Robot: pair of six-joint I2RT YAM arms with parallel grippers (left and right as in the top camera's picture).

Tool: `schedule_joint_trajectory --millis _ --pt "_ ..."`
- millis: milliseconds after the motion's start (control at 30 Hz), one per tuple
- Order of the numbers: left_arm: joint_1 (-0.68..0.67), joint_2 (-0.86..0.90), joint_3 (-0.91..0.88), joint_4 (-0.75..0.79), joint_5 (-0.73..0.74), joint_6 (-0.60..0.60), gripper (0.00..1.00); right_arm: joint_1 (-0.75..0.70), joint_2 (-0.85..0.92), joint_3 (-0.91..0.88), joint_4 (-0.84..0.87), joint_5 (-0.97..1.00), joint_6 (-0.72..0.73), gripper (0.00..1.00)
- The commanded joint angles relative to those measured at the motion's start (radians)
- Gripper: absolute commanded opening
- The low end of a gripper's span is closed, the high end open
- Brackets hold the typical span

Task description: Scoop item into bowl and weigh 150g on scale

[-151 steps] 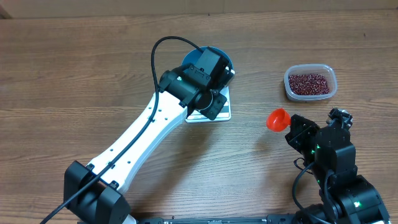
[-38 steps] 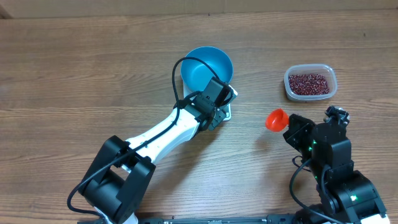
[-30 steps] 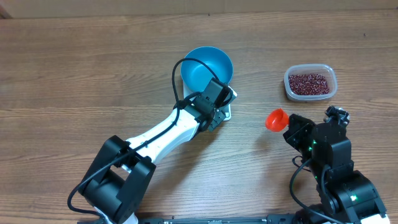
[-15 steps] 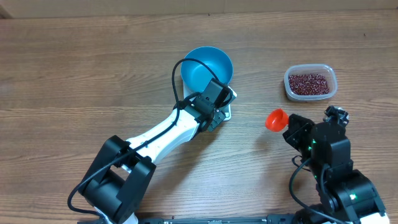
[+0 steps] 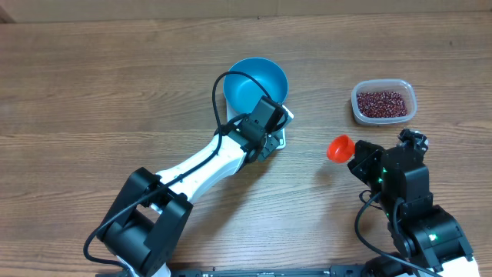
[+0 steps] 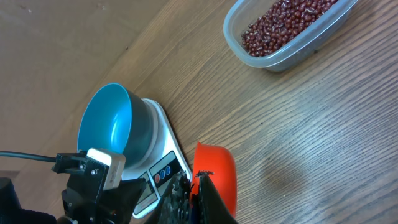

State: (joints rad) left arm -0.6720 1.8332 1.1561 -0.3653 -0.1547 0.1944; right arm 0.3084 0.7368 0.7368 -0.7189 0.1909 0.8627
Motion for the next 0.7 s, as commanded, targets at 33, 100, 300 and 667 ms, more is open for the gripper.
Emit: schedule_joint_trajectory --millis 33,100,300,667 --pt "0.006 0.011 -0.009 0.006 -0.005 0.008 0.04 0.004 -0.002 0.027 0.009 0.018 -0.008 0.04" --pt "0.006 0.011 -0.009 0.004 0.000 0.007 0.04 0.004 -0.002 0.027 0.009 0.018 -0.008 0.04" --pt "0.006 0.011 -0.009 0.003 0.021 0.007 0.04 0.004 -0.002 0.027 0.009 0.018 -0.008 0.04" --pt "0.006 0.011 -0.009 0.005 0.018 0.003 0.04 0.004 -0.002 0.027 0.009 0.018 -0.008 0.04"
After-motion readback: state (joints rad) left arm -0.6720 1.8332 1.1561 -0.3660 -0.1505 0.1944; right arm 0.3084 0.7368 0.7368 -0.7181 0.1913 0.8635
